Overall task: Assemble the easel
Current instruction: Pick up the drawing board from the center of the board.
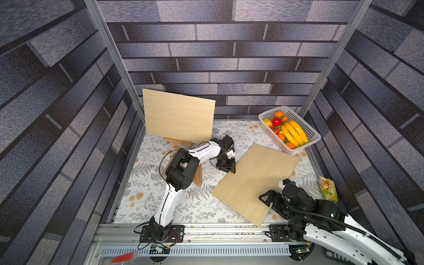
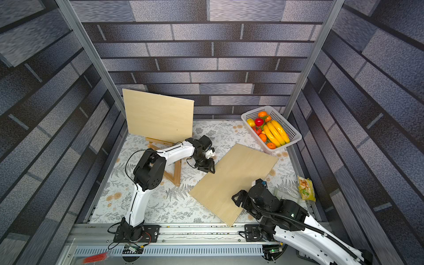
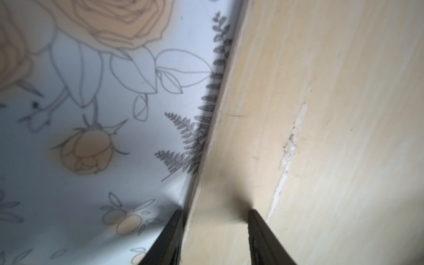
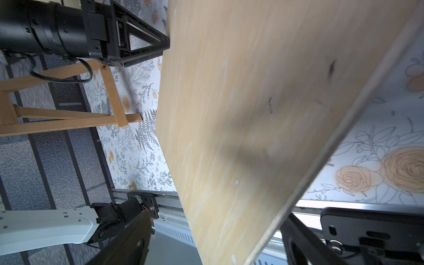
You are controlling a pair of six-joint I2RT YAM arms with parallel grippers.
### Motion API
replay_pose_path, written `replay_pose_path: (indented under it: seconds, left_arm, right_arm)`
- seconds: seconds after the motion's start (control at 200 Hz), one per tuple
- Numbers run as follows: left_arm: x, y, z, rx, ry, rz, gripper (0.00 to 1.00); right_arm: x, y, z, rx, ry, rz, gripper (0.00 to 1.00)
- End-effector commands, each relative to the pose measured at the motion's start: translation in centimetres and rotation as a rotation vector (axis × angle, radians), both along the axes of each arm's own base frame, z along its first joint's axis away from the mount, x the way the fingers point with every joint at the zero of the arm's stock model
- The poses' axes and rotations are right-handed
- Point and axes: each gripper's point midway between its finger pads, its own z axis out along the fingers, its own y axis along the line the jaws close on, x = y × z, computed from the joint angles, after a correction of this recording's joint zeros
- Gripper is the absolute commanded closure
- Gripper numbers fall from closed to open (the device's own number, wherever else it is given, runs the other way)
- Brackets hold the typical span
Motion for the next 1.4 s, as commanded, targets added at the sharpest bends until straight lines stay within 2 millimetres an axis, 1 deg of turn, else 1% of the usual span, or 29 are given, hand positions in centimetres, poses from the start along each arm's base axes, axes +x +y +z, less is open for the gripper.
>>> replay_pose_path:
  seconds: [0.0, 0.21, 0.376, 0.426, 0.551, 0.621, 0.691, 0.741, 0.797, 0.877, 0.932, 0.952, 0.957, 0.967, 1.017, 1.052, 1.087, 1.147, 1.207, 1.288, 1.393]
  left_arm:
    - [-6.2, 0.4, -2.4, 0.025, 0.294, -0.010, 0.53]
    - [-5.7, 0.6, -1.9, -0.036, 0.338, 0.032, 0.53]
    - [-5.3, 0.9, -1.7, -0.074, 0.363, 0.050, 0.52]
    - [-5.2, 1.0, -1.7, -0.077, 0.366, 0.049, 0.52]
    - [-4.7, 1.3, -1.6, -0.087, 0.368, 0.053, 0.52]
    - [-4.4, 1.4, -1.5, -0.095, 0.370, 0.059, 0.52]
    - [-4.2, 1.4, -1.5, -0.102, 0.370, 0.062, 0.52]
    - [-4.0, 1.5, -1.6, -0.107, 0.372, 0.064, 0.52]
    - [-3.8, 1.5, -1.6, -0.114, 0.374, 0.065, 0.52]
    - [-3.6, 1.5, -1.4, -0.122, 0.370, 0.066, 0.52]
    - [-3.4, 1.6, -1.3, -0.125, 0.367, 0.067, 0.52]
    - [-3.4, 1.6, -1.3, -0.126, 0.367, 0.067, 0.52]
    - [-3.4, 1.6, -1.2, -0.128, 0.365, 0.067, 0.52]
    - [-3.4, 1.6, -1.2, -0.127, 0.364, 0.067, 0.52]
    - [-3.3, 1.6, -1.2, -0.130, 0.359, 0.066, 0.52]
    - [-3.2, 1.6, -1.1, -0.132, 0.357, 0.067, 0.53]
    - [-3.2, 1.6, -1.0, -0.133, 0.356, 0.067, 0.52]
    - [-3.2, 1.6, -0.8, -0.136, 0.352, 0.071, 0.52]
    - [-2.9, 1.5, -0.2, -0.141, 0.340, 0.075, 0.53]
    - [-2.4, 1.2, 0.7, -0.149, 0.317, 0.077, 0.52]
    - [-1.3, 0.8, 2.8, -0.153, 0.265, 0.079, 0.51]
  right_arm:
    - [3.8, 3.0, 6.9, 0.167, -0.238, -0.014, 0.12]
    - [4.9, 4.5, 9.3, 0.166, -0.283, 0.012, 0.11]
    - [5.8, 4.9, 11.4, 0.163, -0.327, 0.005, 0.11]
    - [6.0, 5.1, 11.7, 0.158, -0.328, 0.006, 0.11]
    - [6.0, 5.0, 10.4, 0.111, -0.251, -0.015, 0.11]
    - [5.7, 4.7, 8.9, 0.080, -0.161, -0.045, 0.15]
    - [5.5, 4.4, 7.7, 0.046, -0.086, -0.062, 0.16]
    - [5.2, 4.0, 7.1, 0.015, -0.036, -0.069, 0.18]
    - [5.2, 4.0, 6.8, -0.006, -0.006, -0.064, 0.23]
    - [5.3, 4.0, 6.7, -0.042, 0.024, -0.054, 0.38]
    - [5.4, 4.0, 7.0, -0.069, 0.037, -0.048, 0.45]
    - [5.4, 3.9, 6.6, -0.091, 0.050, -0.044, 0.49]
    - [5.5, 4.0, 7.2, -0.084, 0.042, -0.043, 0.50]
    - [5.6, 4.0, 7.5, -0.085, 0.038, -0.040, 0.52]
    - [5.8, 4.0, 7.7, -0.114, 0.046, -0.027, 0.61]
    - [5.9, 3.9, 7.9, -0.134, 0.056, -0.021, 0.69]
    - [5.9, 3.8, 7.9, -0.150, 0.070, -0.018, 0.82]
    - [5.7, 3.4, 7.9, -0.185, 0.102, -0.023, 1.00]
    - [5.4, 2.8, 8.2, -0.224, 0.131, -0.031, 1.00]
    - [5.1, 1.9, 9.4, -0.272, 0.142, -0.031, 1.00]
    - [5.0, 1.6, 10.7, -0.318, 0.145, 0.008, 1.00]
